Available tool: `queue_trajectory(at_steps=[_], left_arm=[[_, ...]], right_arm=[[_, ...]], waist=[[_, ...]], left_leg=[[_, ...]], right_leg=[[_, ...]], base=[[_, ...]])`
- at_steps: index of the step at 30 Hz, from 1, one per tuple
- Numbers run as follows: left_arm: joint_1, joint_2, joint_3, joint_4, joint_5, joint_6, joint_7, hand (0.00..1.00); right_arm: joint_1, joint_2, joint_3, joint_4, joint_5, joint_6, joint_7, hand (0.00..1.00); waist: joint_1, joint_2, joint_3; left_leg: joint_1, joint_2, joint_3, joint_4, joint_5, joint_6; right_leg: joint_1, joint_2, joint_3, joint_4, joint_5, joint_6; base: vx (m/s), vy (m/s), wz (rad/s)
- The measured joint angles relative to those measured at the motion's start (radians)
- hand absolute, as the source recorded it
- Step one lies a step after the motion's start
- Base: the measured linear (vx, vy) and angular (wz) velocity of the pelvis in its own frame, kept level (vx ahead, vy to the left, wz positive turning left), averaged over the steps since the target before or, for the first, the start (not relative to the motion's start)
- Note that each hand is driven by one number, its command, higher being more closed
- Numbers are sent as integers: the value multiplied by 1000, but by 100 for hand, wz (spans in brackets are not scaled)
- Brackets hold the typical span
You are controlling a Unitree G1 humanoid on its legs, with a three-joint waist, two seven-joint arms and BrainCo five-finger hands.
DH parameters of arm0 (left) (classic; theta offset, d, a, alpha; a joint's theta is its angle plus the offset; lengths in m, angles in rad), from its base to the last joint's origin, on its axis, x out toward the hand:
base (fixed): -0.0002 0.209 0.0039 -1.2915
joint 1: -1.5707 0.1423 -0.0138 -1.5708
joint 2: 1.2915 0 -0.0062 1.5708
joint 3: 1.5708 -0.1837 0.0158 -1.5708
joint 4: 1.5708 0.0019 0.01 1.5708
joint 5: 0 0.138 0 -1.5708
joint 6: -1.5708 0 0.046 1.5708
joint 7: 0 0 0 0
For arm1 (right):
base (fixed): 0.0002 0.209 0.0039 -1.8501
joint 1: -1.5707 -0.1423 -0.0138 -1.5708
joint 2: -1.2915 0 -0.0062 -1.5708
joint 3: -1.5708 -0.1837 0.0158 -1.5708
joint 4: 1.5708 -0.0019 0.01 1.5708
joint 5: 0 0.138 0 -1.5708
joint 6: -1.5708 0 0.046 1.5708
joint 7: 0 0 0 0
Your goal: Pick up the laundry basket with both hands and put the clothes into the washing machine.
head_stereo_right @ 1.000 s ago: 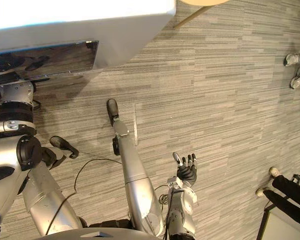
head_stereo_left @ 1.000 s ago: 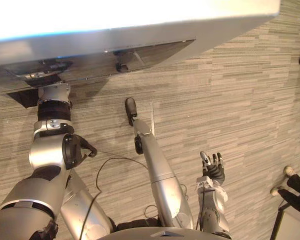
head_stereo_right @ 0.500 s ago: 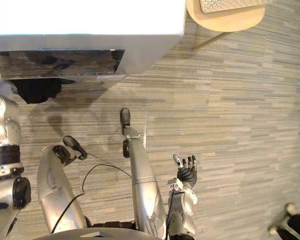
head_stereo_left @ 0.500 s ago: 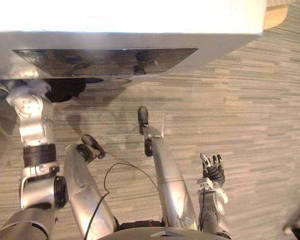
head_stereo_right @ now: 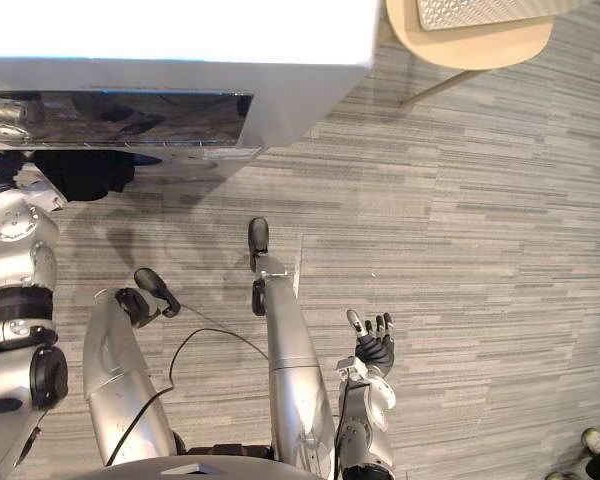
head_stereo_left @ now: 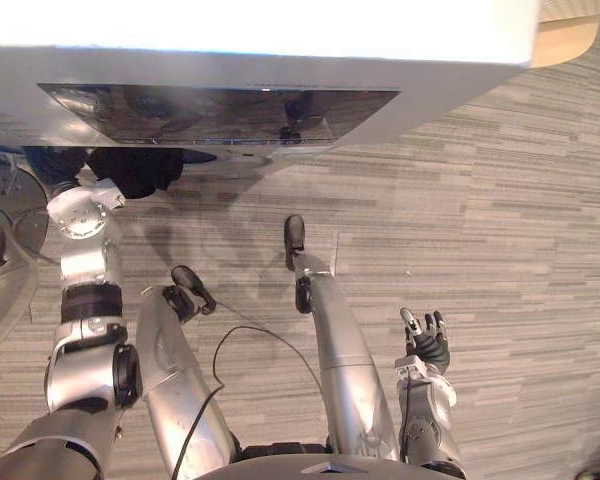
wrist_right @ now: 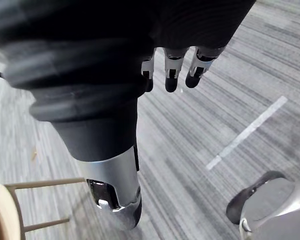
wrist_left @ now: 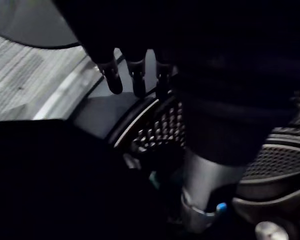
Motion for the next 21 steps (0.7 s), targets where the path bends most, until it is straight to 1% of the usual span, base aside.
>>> queue_trajectory(at_steps=[1,4,5,6,7,8,9,13,14,16,18,19,20,21], left_arm=[[-34,3,-15,40,-10,5,-19,0],[-116,3,-41,118,-15,23,-56,0],[-144,3,-53,138,-15,29,-67,0],[-173,4,-54,147,-14,35,-69,0],[-180,4,-54,147,-14,34,-67,0],[-182,4,-55,143,-13,21,-61,0],[-189,13,-55,146,-12,8,-61,100],[-227,67,-56,199,10,9,-61,100],[-245,83,-58,221,17,18,-63,100],[-282,106,-67,252,32,45,-63,100],[-297,123,-89,254,33,61,-63,100],[-309,126,-93,255,32,69,-63,100],[-312,126,-95,255,30,72,-63,100],[-319,126,-97,254,6,75,-60,100]], right_arm=[[-1,0,0,1,0,1,-1,0],[-8,0,0,-1,0,1,-3,0],[-11,0,1,-2,0,1,-3,0],[-18,1,4,-2,0,2,-4,0],[-18,1,6,-3,0,2,-4,0],[-17,1,6,-1,1,2,-7,0],[-19,1,11,-2,1,4,-10,0],[-19,1,37,-6,0,5,-13,0],[-20,1,42,-7,0,5,-13,0],[-21,1,46,-9,0,5,-13,0],[-21,1,46,-11,1,5,-13,0],[-21,1,46,-11,1,5,-13,0],[-21,1,46,-11,0,5,-13,0],[-21,1,46,-16,0,5,-13,0]], waist=[[-1,0,1],[-9,-1,10],[-10,-1,25],[-16,-3,49],[-16,-3,55],[-16,-3,56],[-14,-5,62],[-13,-11,65],[-15,-14,66],[-28,-16,68],[-38,-25,72],[-45,-29,74],[-47,-29,74],[-49,-29,74]], left_leg=[[-21,1,-2,8,0,2],[-62,7,-5,33,-5,9],[-69,9,-7,41,-8,11],[-78,11,-10,47,-10,13],[-85,13,-10,52,-12,14],[-105,16,-9,59,-16,15],[-114,16,-3,61,-18,18],[-144,21,-5,69,-21,14],[-149,21,-6,68,-21,14],[-163,21,-13,68,-21,14],[-164,17,-12,68,-22,16],[-166,14,-12,70,-21,14],[-168,15,-12,73,-23,16],[-169,14,-12,77,-22,24]], right_leg=[[-19,0,0,8,7,8],[-62,-1,2,32,10,11],[-68,-1,2,36,10,11],[-72,0,1,37,11,13],[-78,2,2,36,11,14],[-100,4,6,35,11,16],[-113,4,10,34,9,19],[-138,4,5,26,11,18],[-139,4,4,18,11,18],[-140,1,0,4,12,19],[-140,-3,0,2,16,24],[-140,-7,-1,2,27,29],[-141,-8,-2,4,33,29],[-144,-9,-3,14,38,33]], base=[[-1,13,-10],[2,15,-12],[-14,19,-4],[-23,19,-5],[-39,13,-11],[-49,4,-14],[-51,-1,-13],[-49,-11,-7],[-44,-4,-9],[-39,1,-4],[-9,9,2],[-12,17,5],[0,0,0],[20,41,-8]])
